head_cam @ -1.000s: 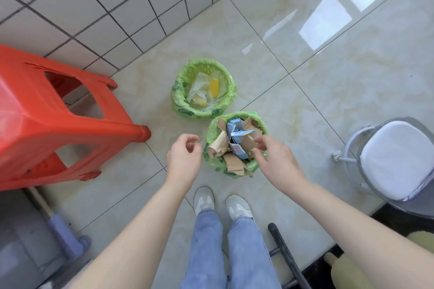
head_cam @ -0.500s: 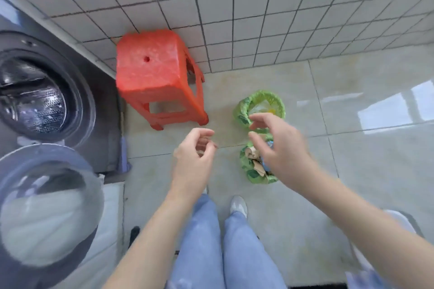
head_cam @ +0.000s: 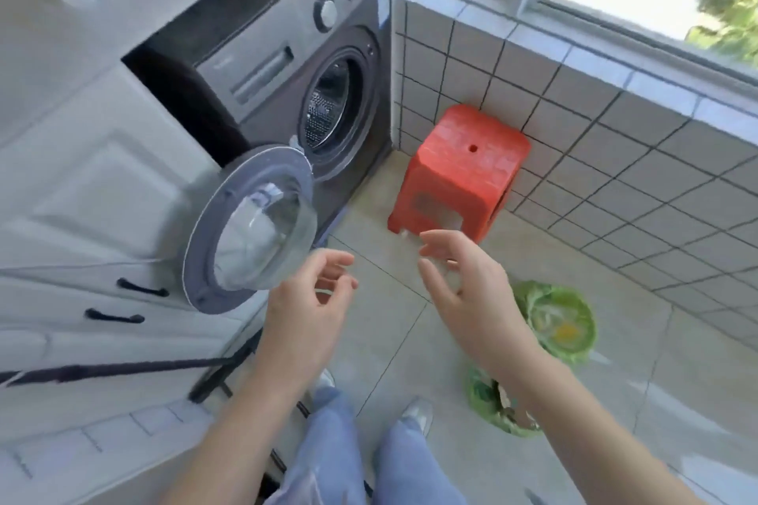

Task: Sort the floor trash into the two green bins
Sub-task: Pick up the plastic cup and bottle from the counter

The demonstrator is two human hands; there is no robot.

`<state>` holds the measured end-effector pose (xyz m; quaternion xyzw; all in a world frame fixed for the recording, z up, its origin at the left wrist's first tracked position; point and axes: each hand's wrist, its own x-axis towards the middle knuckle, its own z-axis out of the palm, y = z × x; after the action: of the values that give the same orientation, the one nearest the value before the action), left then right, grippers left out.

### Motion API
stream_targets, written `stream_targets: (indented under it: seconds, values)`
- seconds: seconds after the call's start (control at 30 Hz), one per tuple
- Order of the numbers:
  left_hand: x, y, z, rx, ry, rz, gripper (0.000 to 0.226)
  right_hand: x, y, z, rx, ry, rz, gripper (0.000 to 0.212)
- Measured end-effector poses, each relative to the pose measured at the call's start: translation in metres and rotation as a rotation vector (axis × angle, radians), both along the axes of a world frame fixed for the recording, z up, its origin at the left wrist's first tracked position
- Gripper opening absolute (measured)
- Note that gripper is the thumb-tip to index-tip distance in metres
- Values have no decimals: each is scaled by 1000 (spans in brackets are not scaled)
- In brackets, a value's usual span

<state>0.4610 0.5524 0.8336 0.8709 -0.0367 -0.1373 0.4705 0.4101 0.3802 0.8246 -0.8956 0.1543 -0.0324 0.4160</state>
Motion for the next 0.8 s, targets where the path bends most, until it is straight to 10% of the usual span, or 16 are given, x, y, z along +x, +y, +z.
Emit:
stream_targets:
  seconds: [0.8]
  values:
    - [196,239,59,-84,-257,605,22,277,226,82,151,-194,404,28]
